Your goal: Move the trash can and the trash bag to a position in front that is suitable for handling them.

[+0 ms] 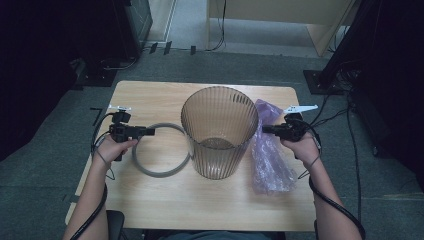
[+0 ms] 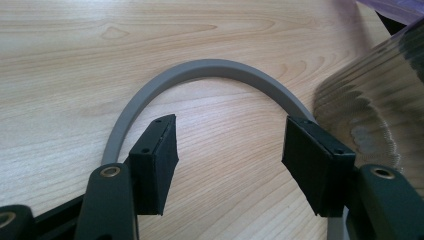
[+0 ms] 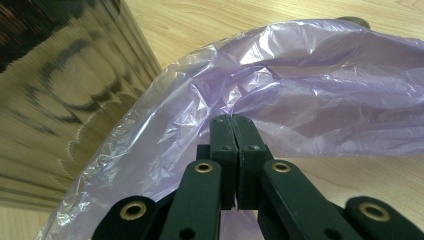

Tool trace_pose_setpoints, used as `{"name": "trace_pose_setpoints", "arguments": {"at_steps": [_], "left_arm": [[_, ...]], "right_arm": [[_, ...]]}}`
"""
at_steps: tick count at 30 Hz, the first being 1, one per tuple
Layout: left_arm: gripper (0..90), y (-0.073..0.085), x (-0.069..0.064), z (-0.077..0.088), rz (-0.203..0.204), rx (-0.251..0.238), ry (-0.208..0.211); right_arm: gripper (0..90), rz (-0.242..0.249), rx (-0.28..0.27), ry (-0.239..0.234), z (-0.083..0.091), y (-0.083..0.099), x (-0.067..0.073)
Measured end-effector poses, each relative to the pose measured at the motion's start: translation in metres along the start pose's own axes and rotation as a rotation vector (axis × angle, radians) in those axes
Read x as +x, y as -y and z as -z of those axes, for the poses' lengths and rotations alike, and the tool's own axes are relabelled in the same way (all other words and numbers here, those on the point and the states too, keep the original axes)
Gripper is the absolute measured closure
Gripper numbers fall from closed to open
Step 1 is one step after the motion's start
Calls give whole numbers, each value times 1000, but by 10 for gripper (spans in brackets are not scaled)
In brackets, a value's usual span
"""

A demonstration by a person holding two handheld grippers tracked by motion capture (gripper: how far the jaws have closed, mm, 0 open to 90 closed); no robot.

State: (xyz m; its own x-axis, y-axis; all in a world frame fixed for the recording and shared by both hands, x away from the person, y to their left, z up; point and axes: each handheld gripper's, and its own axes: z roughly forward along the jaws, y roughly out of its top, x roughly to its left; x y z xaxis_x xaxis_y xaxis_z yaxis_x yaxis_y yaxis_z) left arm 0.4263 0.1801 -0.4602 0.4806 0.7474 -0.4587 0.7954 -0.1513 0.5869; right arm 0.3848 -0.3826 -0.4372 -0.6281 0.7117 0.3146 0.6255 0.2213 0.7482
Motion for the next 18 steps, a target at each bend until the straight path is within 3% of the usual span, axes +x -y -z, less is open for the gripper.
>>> {"name": "trace_pose_setpoints", "arguments": {"at_steps": [18], "left_arm": [[378, -8, -24, 0, -18, 9, 33]], "right_arm": [[899, 1, -14, -10, 10, -8, 8]]}}
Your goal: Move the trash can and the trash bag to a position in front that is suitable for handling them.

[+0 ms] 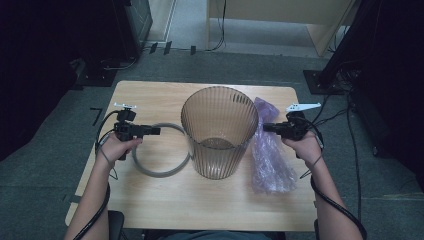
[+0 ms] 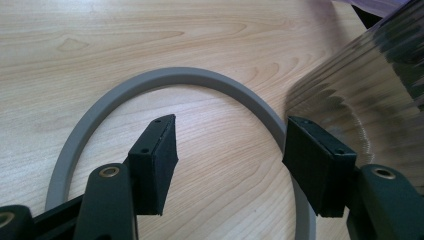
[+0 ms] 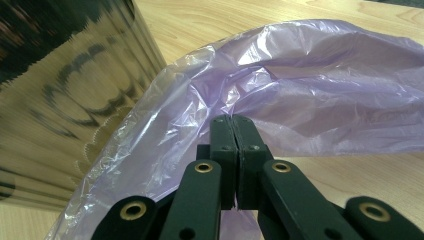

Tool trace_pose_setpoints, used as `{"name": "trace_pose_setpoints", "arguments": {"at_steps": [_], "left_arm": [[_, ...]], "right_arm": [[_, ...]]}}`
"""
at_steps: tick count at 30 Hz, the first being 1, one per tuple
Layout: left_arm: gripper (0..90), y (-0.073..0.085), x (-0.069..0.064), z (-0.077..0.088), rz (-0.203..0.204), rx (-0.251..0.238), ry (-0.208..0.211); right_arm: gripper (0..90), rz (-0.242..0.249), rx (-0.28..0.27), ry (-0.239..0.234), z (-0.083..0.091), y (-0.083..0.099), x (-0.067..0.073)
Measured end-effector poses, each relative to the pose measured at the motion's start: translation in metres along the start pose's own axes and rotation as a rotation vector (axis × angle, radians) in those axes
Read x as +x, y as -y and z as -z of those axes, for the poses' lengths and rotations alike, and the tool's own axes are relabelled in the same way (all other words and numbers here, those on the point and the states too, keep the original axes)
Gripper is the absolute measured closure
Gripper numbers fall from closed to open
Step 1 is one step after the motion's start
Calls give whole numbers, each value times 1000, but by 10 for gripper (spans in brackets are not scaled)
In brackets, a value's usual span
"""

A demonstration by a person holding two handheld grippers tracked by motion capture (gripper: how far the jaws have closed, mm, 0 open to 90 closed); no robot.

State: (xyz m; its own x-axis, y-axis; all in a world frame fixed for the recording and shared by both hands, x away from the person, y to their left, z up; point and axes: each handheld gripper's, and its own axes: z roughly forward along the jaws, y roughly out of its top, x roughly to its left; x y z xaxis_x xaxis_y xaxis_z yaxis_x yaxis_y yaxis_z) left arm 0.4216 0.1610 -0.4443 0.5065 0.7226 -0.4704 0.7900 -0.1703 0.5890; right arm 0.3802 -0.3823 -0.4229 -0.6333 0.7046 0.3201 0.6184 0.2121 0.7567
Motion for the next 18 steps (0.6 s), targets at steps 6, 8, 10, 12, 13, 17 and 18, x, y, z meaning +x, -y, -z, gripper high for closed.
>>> {"name": "trace_pose_setpoints", "arguments": {"at_steps": [6, 8, 10, 12, 13, 17, 18], "left_arm": [[375, -4, -7, 0, 6, 5, 11], [376, -7, -9, 0, -4, 5, 9], [376, -11, -12, 0, 0, -3, 12], [375, -14, -16, 0, -6, -2, 25], [374, -15, -17, 0, -13, -1, 25], [374, -20, -22, 0, -19, -2, 40], [374, -21, -23, 0, -17, 4, 42]], "right_arm": [[900, -7, -14, 7, 5, -1, 2], [900, -6, -21, 4, 6, -2, 2], [899, -5, -24, 3, 8, -3, 2], [900, -6, -23, 1, 9, -5, 2], [899, -3, -22, 0, 10, -6, 2], [900, 3, -5, 14, 15, -11, 4], [899, 2, -3, 15, 16, -12, 5]]}}
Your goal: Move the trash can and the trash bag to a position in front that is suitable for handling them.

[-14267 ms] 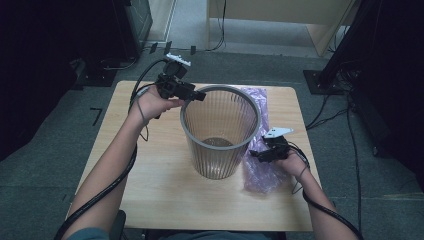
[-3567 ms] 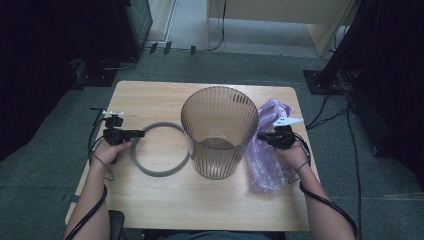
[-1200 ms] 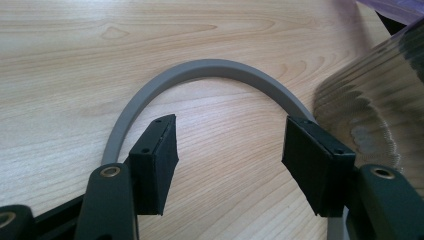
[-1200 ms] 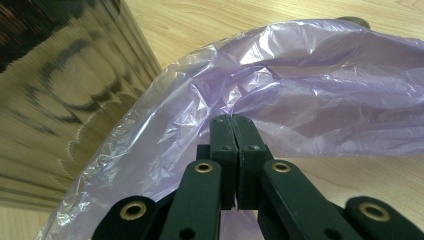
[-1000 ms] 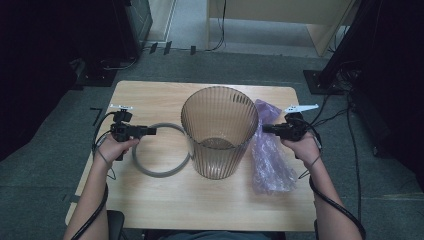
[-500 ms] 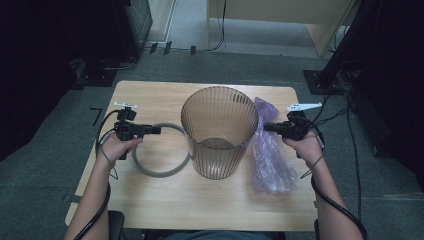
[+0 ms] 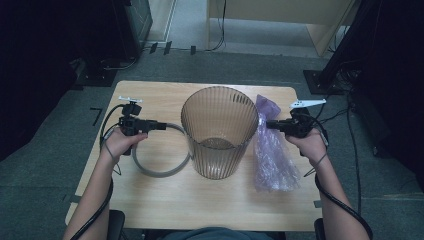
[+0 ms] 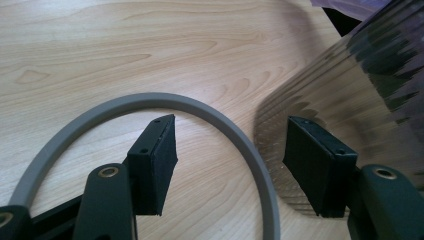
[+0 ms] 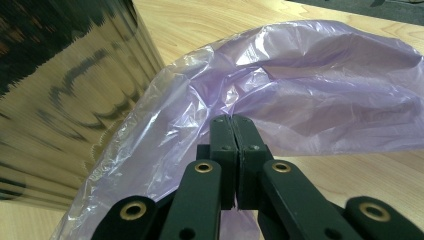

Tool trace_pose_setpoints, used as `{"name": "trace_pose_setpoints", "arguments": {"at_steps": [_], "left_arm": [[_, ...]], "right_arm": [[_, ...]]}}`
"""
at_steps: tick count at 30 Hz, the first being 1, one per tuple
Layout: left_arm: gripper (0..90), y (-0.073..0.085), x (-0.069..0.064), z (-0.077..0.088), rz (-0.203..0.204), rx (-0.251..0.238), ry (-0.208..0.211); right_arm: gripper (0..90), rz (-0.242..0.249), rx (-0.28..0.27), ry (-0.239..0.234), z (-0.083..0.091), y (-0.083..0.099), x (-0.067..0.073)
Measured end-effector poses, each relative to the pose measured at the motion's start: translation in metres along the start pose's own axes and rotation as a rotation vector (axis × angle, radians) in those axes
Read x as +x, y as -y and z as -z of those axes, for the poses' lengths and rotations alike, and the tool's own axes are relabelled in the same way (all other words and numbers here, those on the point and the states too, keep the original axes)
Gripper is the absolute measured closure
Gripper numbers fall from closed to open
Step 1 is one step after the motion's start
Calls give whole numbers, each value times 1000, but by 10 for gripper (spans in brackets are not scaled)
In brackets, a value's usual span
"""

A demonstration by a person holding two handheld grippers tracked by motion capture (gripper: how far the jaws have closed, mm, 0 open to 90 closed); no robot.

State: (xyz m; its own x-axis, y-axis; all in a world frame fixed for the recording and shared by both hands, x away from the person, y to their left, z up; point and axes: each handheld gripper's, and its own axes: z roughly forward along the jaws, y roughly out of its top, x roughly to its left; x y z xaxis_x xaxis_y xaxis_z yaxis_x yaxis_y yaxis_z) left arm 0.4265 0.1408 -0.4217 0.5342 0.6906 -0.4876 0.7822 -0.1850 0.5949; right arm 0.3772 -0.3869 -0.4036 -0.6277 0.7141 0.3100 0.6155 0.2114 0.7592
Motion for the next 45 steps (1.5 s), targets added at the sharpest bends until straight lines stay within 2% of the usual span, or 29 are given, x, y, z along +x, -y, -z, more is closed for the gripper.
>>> {"name": "trace_pose_setpoints", "arguments": {"at_steps": [3, 11, 14, 21, 26, 45], "left_arm": [[380, -3, -3, 0, 0, 16, -4], [378, -15, -13, 11, -16, -17, 18], [376, -20, -16, 15, -34, -15, 8], [375, -30, -28, 22, -54, -21, 23], [375, -37, -36, 27, -65, -19, 26], [372, -53, -57, 41, -105, -28, 34]], "right_arm": [[900, 0, -7, -5, 4, -4, 2], [900, 14, -19, -13, 15, -16, 6], [899, 17, -30, -22, 20, -20, 6], [900, 43, -34, -23, 32, -34, 13], [899, 39, -38, -44, 37, -39, 17], [900, 103, -45, -74, 55, -62, 37]]}}
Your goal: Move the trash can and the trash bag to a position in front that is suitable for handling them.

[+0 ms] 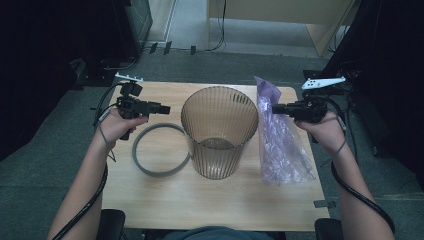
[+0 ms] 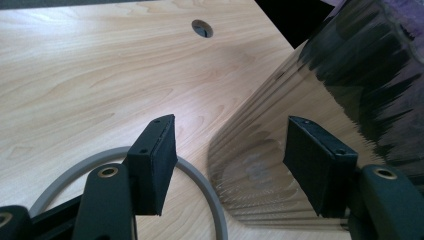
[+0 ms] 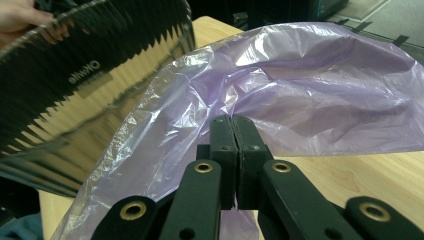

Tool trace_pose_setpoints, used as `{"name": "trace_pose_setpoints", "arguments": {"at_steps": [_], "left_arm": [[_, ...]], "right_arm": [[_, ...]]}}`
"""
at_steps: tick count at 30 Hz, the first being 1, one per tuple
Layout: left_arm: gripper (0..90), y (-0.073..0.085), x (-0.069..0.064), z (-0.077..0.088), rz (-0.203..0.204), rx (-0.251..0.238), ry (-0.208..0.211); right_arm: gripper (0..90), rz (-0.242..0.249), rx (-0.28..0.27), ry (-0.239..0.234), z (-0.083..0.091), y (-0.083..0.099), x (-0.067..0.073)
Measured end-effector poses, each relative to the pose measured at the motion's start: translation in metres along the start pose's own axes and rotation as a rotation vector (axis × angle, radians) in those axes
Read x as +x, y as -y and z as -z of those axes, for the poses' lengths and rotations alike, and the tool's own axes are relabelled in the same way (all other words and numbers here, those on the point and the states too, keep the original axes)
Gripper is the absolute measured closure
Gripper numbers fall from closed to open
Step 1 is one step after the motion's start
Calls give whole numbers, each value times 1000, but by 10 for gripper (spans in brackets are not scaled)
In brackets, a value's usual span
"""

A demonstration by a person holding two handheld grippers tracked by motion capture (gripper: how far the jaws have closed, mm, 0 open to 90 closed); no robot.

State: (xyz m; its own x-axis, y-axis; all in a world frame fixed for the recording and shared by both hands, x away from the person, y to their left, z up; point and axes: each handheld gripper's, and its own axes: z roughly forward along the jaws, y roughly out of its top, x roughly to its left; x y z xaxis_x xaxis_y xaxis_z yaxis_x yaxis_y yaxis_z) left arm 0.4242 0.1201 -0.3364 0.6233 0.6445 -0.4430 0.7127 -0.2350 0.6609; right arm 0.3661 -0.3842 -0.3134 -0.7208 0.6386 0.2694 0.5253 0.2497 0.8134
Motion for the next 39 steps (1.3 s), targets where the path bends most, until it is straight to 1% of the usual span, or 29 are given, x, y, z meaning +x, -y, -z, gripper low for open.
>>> {"name": "trace_pose_setpoints", "arguments": {"at_steps": [1, 5, 8, 15, 19, 25, 30, 33, 35, 38, 39], "left_arm": [[372, 0, 0, 0, 0, 0, 0], [372, -6, -7, 2, -16, -3, 1], [372, -10, -11, 4, -25, -3, 6], [372, -19, -19, 6, -35, -1, 2], [372, -25, -26, 8, -52, -4, 9], [371, -34, -35, 12, -66, -10, 2], [371, -38, -39, 11, -77, -9, 9], [371, -40, -41, 11, -82, -9, 11], [371, -45, -46, 12, -92, -13, 21], [371, -50, -51, 12, -102, -13, 24], [371, -50, -51, 12, -102, -13, 24]], "right_arm": [[899, 5, -2, -4, 2, -1, 1], [899, -2, 1, -10, 7, -7, 4], [899, 5, -2, -16, 9, -11, 6], [899, 48, -14, -12, 13, -21, 18], [900, 53, -21, -33, 15, -29, 24], [899, 62, -27, -66, 16, -39, 33], [900, 89, -40, -79, 16, -46, 44], [900, 91, -44, -93, 14, -49, 47], [900, 95, -41, -104, 12, -52, 50], [900, 105, -39, -120, 9, -55, 56], [900, 112, -38, -122, 8, -56, 58]]}}
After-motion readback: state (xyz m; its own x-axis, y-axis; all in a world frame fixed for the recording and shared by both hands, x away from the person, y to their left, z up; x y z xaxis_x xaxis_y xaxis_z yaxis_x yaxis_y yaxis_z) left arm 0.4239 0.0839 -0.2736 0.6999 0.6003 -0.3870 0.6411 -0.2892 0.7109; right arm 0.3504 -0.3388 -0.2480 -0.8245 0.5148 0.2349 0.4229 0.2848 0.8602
